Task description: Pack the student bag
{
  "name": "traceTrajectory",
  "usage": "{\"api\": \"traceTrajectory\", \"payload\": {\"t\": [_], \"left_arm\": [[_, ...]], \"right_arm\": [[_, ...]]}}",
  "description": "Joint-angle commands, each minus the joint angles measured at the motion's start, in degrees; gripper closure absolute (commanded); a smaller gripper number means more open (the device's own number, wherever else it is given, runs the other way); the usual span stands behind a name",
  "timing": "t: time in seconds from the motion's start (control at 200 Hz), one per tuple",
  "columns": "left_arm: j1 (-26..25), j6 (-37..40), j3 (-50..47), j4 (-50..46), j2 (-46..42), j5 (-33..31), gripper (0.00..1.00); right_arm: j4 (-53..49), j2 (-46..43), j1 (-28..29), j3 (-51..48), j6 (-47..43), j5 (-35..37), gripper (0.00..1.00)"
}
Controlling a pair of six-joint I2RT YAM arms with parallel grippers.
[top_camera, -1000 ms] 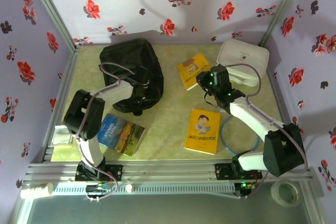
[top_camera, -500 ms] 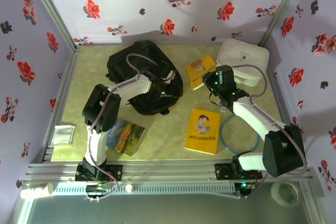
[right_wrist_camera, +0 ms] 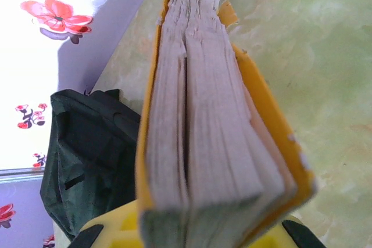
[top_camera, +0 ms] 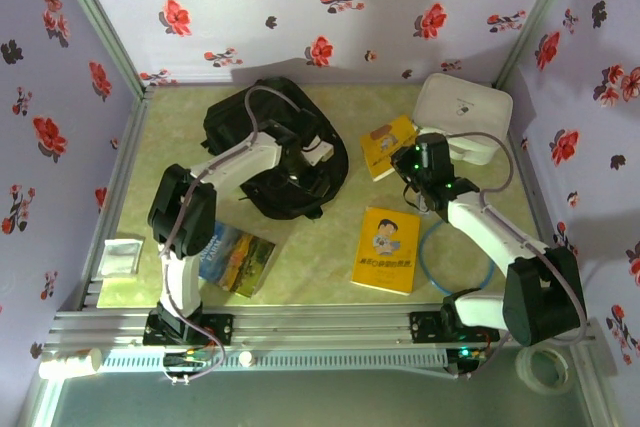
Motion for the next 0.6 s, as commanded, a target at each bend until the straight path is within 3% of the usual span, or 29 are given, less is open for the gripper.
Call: {"api": "traceTrajectory", "payload": {"t": [0.0, 0.29, 0.595], "left_arm": [[-0.6, 4.2, 3.4, -3.1, 3.2, 1.8, 0.46], [-0.9, 6.3, 8.8, -7.0, 8.5, -1.0, 0.65], [-1.0, 8.1, 11.4, -9.5, 9.9, 2.2, 0.54]], "right_arm": [[3.8, -2.2, -0.4, 0.5, -0.4, 0.8, 0.97], [3.4, -2.9, -0.4, 0.0, -0.2, 1.0, 0.97], [3.4, -2.8, -0.4, 0.0, 0.0, 0.9, 0.97]]}}
